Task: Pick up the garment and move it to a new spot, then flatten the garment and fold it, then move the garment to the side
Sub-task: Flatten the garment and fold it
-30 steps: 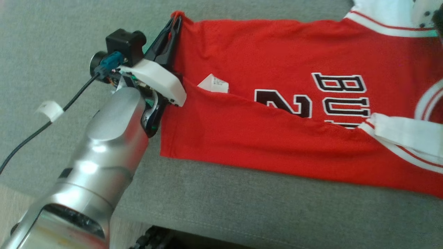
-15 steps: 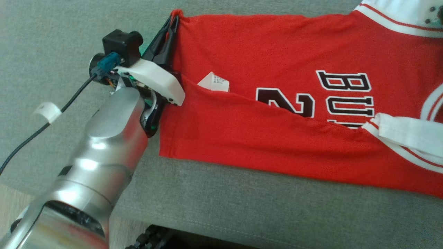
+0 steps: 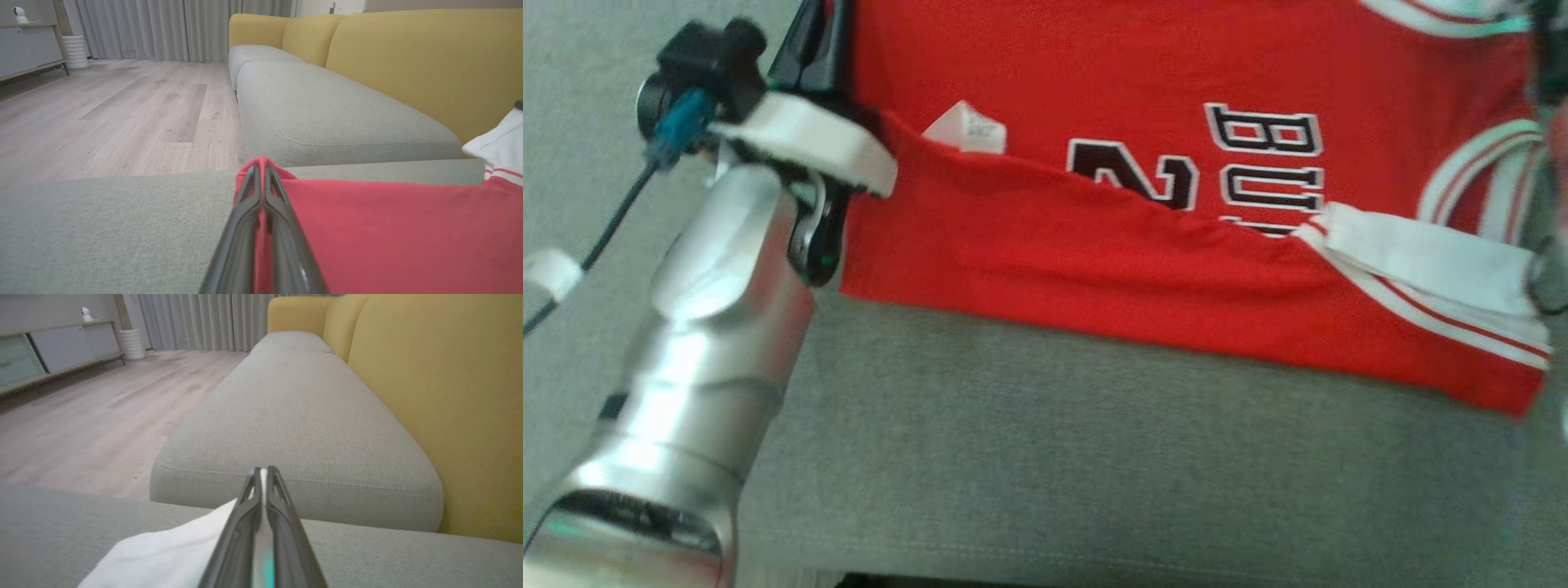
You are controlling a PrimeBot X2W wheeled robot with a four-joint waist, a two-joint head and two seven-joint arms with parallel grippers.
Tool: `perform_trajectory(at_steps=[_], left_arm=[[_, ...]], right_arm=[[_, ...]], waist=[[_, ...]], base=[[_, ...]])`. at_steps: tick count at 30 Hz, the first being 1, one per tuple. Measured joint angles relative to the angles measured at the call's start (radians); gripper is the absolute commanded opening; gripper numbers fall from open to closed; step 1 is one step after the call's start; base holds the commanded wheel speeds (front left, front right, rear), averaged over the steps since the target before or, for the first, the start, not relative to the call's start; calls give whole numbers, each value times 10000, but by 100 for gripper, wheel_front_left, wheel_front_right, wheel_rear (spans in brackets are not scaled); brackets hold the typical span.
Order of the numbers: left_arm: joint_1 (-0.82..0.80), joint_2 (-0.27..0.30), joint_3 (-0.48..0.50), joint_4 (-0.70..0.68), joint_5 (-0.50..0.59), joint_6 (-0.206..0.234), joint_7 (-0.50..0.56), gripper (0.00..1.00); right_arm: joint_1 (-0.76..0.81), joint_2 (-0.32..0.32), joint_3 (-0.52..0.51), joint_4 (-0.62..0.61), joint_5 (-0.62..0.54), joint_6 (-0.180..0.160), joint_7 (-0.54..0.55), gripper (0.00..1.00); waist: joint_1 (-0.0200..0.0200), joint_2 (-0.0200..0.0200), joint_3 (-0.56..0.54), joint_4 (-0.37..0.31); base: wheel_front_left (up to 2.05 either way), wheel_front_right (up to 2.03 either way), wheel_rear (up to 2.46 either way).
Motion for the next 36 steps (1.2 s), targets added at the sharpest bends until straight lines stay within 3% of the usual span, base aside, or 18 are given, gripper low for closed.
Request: perform_trajectory(at_steps=[5,9,17,24,25,26,27,28,29,30,36], left_arm=[[1368,221,828,-412,729,82,-2,0],[2418,291,1569,-794,1325,94,-2,0],[4438,253,2859,-1258,2290,81,0,0],[5399,27,3490,-1361,2932,65,-2,0],[5517,-33,3568,-1361,3016,15,-2,15],[5622,-86,3628,-1356,3127,0,0,36],[5720,-157,3703,-1315,3244,12,0,96],[5824,-230,3804,-1292,3344,98,0,100],[5916,-293,3875,-1256,3438,194,0,100],[6043,-353,4002,-1258,3522,313,0,100],[6955,-600,4608,-1960,4036,838,0,100]], right_arm=[[932,650,88,-752,848,0,-217,0],[2891,851,476,-2541,1944,0,-219,0],[7078,905,1369,-5607,3960,0,-219,0],[8775,930,1342,-6775,4729,0,-130,0],[8941,953,1308,-6888,4794,0,-48,0],[9091,1016,1248,-7007,4897,0,6,0],[9232,1097,1187,-7091,4941,0,8,7],[9352,1200,1095,-7143,4987,0,31,41],[9477,1290,988,-7198,5076,0,92,92],[9595,1333,911,-7223,5051,0,92,100],[10170,1430,194,-7446,3457,-2,-119,100]], waist=[[0,0,-426,-581],[-1,0,-846,-971],[-2,0,-1654,-1640],[-1,0,-2129,-1899],[-2,0,-2192,-1918],[-2,0,-2252,-1929],[-1,0,-2318,-1931],[0,0,-2387,-1926],[-1,0,-2462,-1918],[-1,0,-2546,-1910],[-1,0,-3055,-1844]], base=[[0,0,0],[0,0,0],[0,0,0],[0,0,0],[0,0,0],[0,0,0],[0,0,0],[0,0,0],[0,0,0],[0,0,0],[0,0,0]])
